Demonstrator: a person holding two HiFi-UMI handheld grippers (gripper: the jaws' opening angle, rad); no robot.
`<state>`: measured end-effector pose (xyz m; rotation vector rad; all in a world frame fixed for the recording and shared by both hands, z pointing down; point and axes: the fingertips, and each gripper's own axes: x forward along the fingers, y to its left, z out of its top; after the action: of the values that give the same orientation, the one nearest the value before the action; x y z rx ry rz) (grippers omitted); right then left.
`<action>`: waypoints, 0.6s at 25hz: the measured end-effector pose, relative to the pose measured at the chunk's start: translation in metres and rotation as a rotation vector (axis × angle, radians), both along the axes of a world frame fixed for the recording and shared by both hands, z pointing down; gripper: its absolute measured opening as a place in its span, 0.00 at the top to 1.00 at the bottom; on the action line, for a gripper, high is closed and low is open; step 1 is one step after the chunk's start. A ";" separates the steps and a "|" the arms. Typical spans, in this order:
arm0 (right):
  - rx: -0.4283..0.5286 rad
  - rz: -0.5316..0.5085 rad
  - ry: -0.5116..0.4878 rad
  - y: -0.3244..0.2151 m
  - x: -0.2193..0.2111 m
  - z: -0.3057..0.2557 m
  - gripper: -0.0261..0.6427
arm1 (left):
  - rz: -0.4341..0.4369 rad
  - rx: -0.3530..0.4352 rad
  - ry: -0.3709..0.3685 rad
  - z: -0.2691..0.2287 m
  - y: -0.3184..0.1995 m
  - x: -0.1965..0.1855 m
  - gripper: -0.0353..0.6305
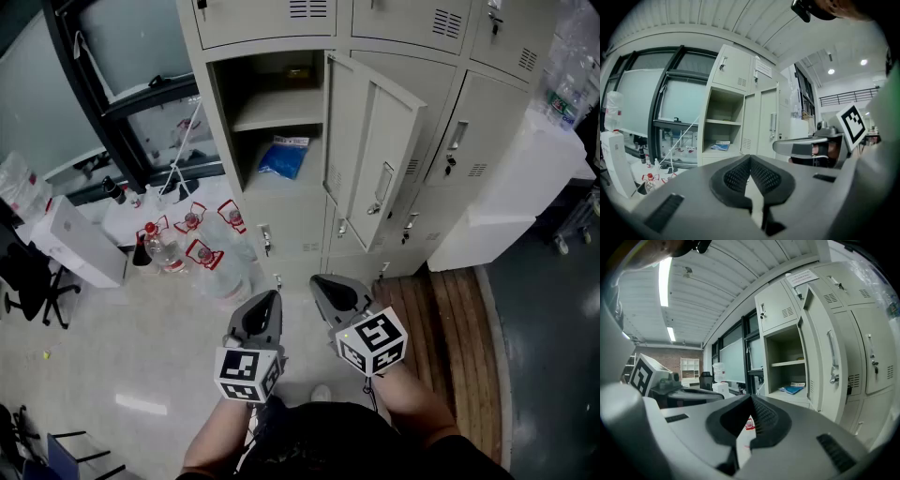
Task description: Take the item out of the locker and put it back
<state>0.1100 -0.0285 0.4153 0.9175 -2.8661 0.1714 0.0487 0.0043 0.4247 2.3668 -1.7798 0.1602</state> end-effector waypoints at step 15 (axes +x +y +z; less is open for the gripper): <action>-0.012 0.000 -0.041 -0.004 -0.019 -0.003 0.96 | 0.011 -0.002 -0.001 -0.004 -0.003 -0.021 0.94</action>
<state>0.0910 -0.0325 0.4122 0.9229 -2.8990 0.2100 0.0278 0.0018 0.4207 2.3757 -1.7665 0.1642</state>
